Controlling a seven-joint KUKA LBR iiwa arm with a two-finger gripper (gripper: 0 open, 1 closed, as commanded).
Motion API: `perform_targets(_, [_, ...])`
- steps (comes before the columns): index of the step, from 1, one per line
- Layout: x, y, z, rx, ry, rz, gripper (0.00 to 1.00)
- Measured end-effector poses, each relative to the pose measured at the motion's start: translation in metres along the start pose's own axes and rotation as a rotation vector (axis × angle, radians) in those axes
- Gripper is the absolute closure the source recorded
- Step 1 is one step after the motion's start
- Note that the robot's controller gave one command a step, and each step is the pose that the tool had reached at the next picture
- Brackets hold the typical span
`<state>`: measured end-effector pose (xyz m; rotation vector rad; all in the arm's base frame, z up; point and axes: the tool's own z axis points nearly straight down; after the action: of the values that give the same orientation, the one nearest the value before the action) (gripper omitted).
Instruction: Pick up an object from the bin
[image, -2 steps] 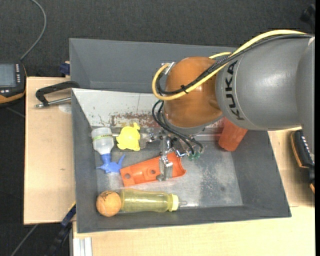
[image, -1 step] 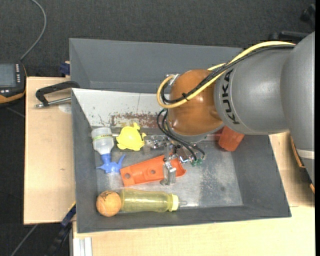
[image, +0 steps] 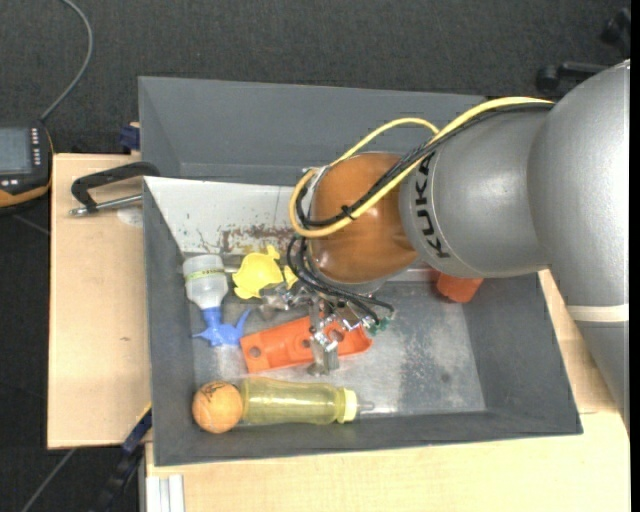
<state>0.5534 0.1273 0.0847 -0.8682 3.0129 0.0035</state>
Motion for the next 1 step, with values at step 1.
perform_targets(1, [0.0135,-0.0313,0.0138,-0.002,0.004,0.120,1.00])
